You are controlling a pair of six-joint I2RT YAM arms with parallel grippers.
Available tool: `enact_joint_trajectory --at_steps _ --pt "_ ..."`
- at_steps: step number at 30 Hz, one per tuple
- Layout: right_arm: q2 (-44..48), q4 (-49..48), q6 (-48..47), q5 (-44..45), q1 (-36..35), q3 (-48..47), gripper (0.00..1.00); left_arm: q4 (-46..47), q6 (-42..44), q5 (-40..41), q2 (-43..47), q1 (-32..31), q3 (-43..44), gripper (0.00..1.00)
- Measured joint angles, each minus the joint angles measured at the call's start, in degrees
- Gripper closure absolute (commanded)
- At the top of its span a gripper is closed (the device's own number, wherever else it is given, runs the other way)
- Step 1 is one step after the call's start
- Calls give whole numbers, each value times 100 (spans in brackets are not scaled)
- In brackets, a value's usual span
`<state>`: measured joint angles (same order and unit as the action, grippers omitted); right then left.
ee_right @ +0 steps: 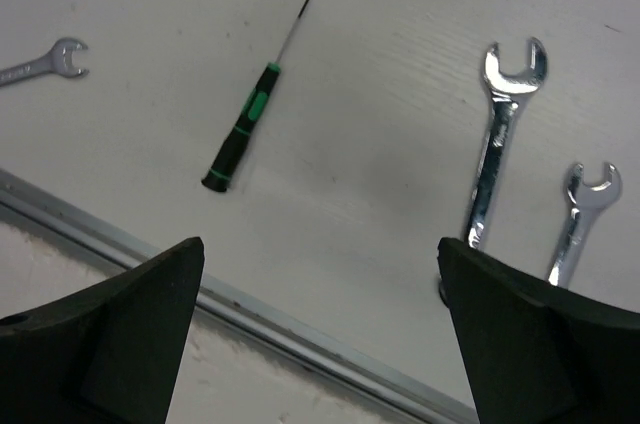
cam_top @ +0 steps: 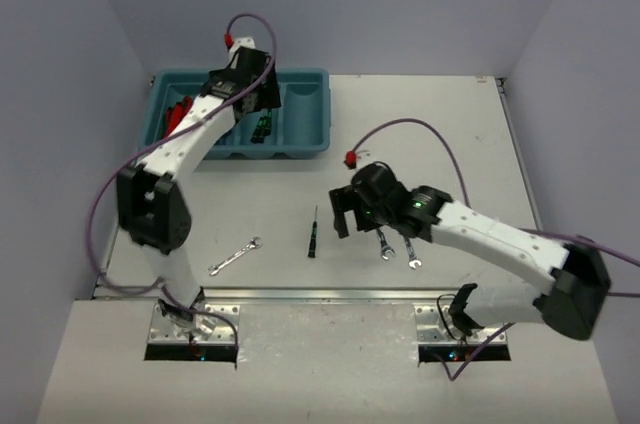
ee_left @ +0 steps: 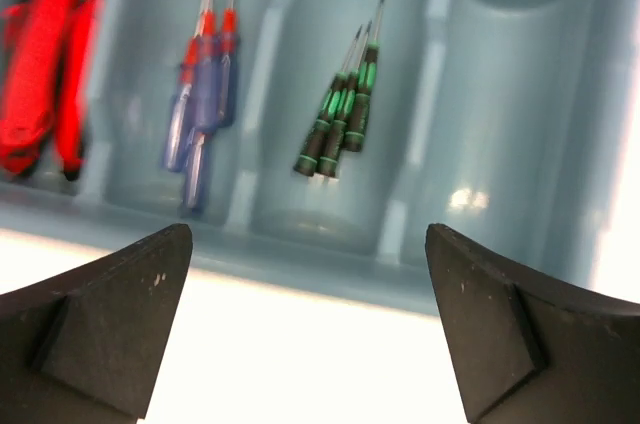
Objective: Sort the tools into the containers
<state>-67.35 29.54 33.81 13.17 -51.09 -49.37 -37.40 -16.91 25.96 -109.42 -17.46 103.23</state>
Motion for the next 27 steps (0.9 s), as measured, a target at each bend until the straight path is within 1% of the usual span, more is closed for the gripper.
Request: enact_joint_trajectory --at_steps 2,3,4,5,6,8,10,11,14,17,19,20,25,27 --pt "-1134 26 269 -52 -18 -751 2 370 -150 -16 1500 -164 -1260 0" --pt "-1601 24 381 -42 -39 -1079 5 635 -212 -45 2280 -298 -1822 0" --pt "-2015 -26 488 -21 -55 -1363 12 839 -280 -74 3115 -460 -2348 0" --pt "-2603 -103 650 -10 -93 -1745 17 1011 -325 -126 3813 -611 -2726 0" --pt "-2913 -113 769 -3 -125 -1919 17 1326 -363 -219 4453 -751 -3123 0" --pt "-3427 -143 986 -31 -162 -2126 25 1623 -441 -305 5562 -835 -3874 0" --pt "-3765 -153 1189 -53 -202 -2159 31 1755 -489 -243 6140 -784 -4327 0" --pt "-3915 -154 1291 -62 -212 -2161 34 1791 -494 -212 6274 -756 -4563 0" --pt "-4311 -192 1530 -106 -221 -2162 55 1540 -558 -280 6353 -758 -5227 0" --pt "-4568 -177 1714 -129 -223 -2202 83 1338 -592 -444 6163 -762 -5509 0" --pt "-4566 -348 1836 -147 -232 -2174 93 1245 -618 -517 6087 -762 -5602 0" --pt "-4564 -413 1869 -159 -231 -2142 100 1236 -630 -547 6079 -762 -5628 0" --pt "-4392 -611 1914 -189 -229 -1879 100 1539 -743 -870 6014 -762 -5749 0" --pt "-4024 -951 1750 -297 -230 -1422 100 1925 -858 -1356 5932 -759 -5970 0"
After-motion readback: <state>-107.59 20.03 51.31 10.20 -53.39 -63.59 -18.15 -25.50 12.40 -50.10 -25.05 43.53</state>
